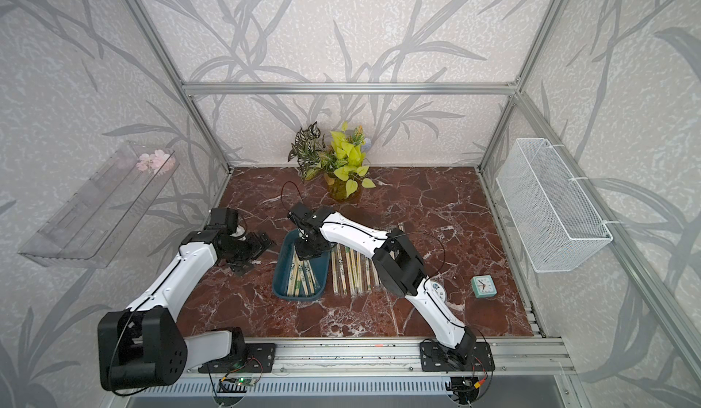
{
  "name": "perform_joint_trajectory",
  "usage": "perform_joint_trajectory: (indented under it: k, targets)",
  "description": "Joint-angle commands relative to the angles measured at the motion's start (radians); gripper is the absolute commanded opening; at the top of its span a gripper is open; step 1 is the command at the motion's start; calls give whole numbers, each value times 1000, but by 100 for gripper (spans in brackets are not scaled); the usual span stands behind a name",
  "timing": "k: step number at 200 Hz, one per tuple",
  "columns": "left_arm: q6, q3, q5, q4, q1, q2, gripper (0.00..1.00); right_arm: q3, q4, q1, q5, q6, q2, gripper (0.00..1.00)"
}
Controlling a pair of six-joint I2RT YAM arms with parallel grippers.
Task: Take the paired disposable chopsticks out of the storage box
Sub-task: Pick up the paired disposable chopsticks from the storage box, then place the paired disposable chopsticks at the center of the board.
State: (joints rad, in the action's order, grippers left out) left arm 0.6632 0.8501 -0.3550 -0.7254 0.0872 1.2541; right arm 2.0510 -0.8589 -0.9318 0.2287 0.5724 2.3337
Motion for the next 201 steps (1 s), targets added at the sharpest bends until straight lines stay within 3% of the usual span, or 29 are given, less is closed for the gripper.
perform_joint_trajectory:
  k: [1,75,149,201]
  targets:
    - [-20,15,-16,-8,5,-21,100,-10,18,12,9,14,-89,0]
    - [10,15,-57,16,-1,-39,100,-208,102,102,5,35,-282,0]
    - [84,-8,-20,44,-104,-69,100,-532,156,345,-58,-50,-482,0]
    - [130,14,14,72,-192,-34,100,-610,120,492,-166,-172,-520,0]
